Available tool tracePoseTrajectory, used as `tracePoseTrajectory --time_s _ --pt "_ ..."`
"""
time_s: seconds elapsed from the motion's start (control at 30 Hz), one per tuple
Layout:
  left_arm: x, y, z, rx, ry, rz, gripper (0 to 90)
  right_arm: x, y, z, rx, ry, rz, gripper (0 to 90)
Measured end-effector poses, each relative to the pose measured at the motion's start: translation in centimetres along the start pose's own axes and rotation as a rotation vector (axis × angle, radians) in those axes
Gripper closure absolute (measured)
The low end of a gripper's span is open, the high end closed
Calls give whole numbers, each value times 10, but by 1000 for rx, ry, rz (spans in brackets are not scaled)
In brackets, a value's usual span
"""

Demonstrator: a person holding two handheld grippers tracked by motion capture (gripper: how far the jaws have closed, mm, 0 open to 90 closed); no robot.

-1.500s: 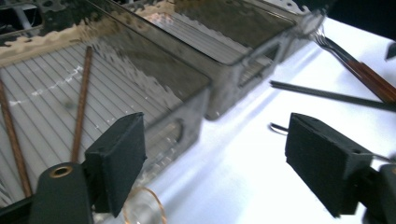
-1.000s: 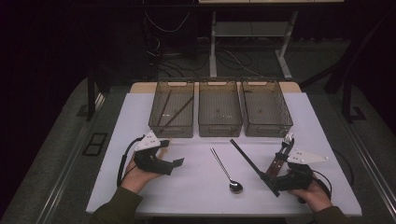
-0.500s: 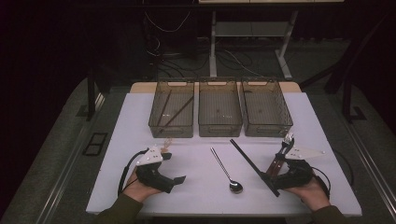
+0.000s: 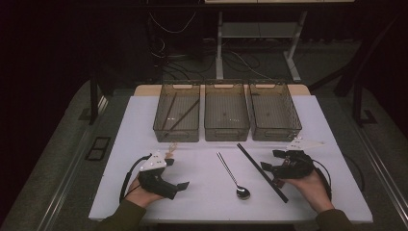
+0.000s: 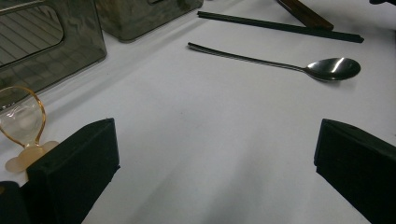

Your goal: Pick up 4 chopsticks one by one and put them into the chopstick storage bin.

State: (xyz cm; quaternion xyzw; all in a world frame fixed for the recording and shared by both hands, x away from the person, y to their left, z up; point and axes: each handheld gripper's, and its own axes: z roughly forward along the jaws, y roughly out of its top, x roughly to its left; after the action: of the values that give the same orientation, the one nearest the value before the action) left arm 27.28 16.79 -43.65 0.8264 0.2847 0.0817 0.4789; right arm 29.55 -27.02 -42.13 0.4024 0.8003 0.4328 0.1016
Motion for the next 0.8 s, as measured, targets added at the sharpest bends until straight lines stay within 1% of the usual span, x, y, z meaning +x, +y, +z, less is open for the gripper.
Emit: tracePoseTrajectory --time_s 0.07,0.13,0.27,0.37,0.43,0.5,0.57,0.63,0.7,0.8 --pt "0 0 0 -2 4 0 0 -2 4 5 7 6 7 357" --pt "0 0 0 0 8 8 0 -3 8 9 16 13 16 398" --pt "0 0 0 4 10 9 0 -5 16 18 18 26 29 466" --pt "0 0 1 4 9 7 0 -5 21 26 33 25 15 515" --pt "0 0 1 5 10 5 0 -4 25 32 41 32 6 551" --pt "-1 0 1 4 9 5 0 -2 30 39 54 20 5 578" --pt "-1 0 2 4 7 5 0 -1 35 46 58 28 2 597" --pt "-1 0 2 2 5 3 0 -1 38 54 63 20 -15 609" --pt "-1 0 2 2 2 3 0 0 42 62 86 11 -26 627" --pt "-1 0 2 1 0 5 0 1 46 70 119 -3 -22 637"
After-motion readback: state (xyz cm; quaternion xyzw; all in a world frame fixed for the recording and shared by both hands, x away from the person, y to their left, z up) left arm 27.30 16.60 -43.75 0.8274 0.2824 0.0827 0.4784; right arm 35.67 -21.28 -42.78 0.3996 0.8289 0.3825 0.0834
